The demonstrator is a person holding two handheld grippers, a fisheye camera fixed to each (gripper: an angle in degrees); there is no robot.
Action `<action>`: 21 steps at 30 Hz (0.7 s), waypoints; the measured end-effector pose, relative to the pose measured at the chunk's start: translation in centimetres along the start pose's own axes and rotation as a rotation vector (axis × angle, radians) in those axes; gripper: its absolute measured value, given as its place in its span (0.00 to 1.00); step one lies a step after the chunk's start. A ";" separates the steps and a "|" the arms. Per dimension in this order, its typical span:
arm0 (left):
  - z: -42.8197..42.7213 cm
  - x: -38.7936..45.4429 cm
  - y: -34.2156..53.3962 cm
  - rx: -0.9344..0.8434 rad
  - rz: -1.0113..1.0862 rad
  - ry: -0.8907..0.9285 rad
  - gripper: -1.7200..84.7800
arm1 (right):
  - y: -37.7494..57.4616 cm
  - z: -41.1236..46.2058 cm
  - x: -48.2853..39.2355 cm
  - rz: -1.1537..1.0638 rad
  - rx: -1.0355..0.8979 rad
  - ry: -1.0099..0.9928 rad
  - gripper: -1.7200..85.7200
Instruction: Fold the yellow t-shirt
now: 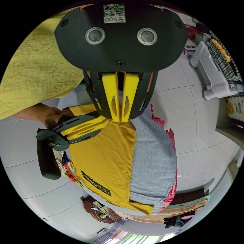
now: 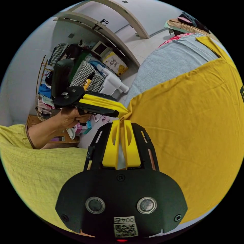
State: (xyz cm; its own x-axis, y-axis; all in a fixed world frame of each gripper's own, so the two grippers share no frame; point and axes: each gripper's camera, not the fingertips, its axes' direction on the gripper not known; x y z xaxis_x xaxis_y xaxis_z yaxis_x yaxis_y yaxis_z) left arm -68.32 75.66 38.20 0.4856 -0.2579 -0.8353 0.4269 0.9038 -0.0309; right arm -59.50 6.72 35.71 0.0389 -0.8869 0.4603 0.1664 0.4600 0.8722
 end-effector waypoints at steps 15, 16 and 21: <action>-1.7 0.8 2.9 0.046 0.013 0.061 0.07 | 1.6 2.2 1.0 -0.049 -0.008 0.040 0.01; -1.6 1.2 3.0 0.051 0.003 0.058 0.08 | 1.7 2.4 0.8 -0.058 -0.009 0.044 0.01; -0.5 2.4 3.1 0.046 -0.038 0.002 0.10 | 2.2 3.1 0.2 -0.089 -0.017 0.066 0.01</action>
State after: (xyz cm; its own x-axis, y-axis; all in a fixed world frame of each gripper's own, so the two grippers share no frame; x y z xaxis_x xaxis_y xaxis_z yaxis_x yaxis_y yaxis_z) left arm -66.19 77.96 35.81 0.4665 -0.2910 -0.8353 0.4796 0.8767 -0.0376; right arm -62.20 7.68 38.19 0.0880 -0.9253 0.3688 0.1890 0.3790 0.9059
